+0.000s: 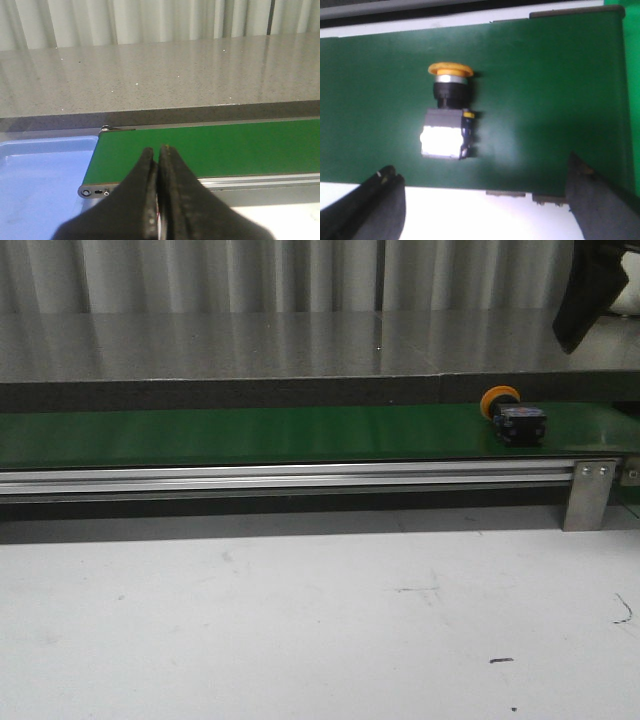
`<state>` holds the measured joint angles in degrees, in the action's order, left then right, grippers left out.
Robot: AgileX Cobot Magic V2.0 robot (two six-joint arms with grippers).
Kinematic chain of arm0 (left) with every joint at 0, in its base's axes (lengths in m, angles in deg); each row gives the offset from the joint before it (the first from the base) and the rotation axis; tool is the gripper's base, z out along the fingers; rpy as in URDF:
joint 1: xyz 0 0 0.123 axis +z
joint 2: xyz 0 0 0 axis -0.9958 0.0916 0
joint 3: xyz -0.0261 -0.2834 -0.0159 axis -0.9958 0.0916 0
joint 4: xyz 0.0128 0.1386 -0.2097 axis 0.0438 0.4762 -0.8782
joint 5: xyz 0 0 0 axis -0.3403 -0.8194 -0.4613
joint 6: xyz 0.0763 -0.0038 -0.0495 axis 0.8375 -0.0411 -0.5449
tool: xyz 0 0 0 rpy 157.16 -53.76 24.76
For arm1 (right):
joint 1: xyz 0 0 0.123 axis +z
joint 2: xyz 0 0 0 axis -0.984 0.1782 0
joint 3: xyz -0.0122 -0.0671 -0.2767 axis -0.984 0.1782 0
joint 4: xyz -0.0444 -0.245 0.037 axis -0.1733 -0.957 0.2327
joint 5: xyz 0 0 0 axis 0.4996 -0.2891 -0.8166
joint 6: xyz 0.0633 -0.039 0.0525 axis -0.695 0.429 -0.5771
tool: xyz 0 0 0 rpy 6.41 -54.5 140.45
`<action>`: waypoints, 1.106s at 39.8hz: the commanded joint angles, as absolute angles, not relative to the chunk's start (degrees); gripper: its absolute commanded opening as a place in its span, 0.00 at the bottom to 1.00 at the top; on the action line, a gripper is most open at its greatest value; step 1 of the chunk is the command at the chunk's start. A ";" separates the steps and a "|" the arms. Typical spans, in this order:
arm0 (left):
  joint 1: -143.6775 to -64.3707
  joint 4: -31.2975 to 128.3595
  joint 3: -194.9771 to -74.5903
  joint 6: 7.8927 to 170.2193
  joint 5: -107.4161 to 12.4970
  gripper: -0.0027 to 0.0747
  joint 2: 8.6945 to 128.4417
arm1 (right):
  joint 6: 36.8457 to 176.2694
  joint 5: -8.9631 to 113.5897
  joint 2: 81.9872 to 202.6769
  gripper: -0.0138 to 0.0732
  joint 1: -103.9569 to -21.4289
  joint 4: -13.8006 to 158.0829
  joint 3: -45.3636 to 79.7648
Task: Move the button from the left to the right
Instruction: 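Lower the right gripper onto the button at the belt's end, then close the right gripper on the button and lift it off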
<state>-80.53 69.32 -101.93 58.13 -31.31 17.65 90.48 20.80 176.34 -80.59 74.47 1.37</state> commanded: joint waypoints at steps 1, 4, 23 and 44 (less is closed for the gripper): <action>-80.97 68.57 -103.32 57.88 -36.03 0.01 18.34 | 91.68 20.90 177.77 0.92 -80.41 75.77 -4.44; -80.97 68.57 -103.32 57.88 -36.03 0.01 18.34 | 92.17 19.74 179.80 0.92 -79.93 75.77 -6.74; -80.97 68.57 -103.32 57.88 -36.03 0.01 18.34 | 92.22 17.11 191.33 0.92 -79.84 75.77 -13.32; -80.97 68.57 -103.32 57.88 -36.03 0.01 18.34 | 92.22 15.53 192.24 0.45 -79.84 75.28 -13.63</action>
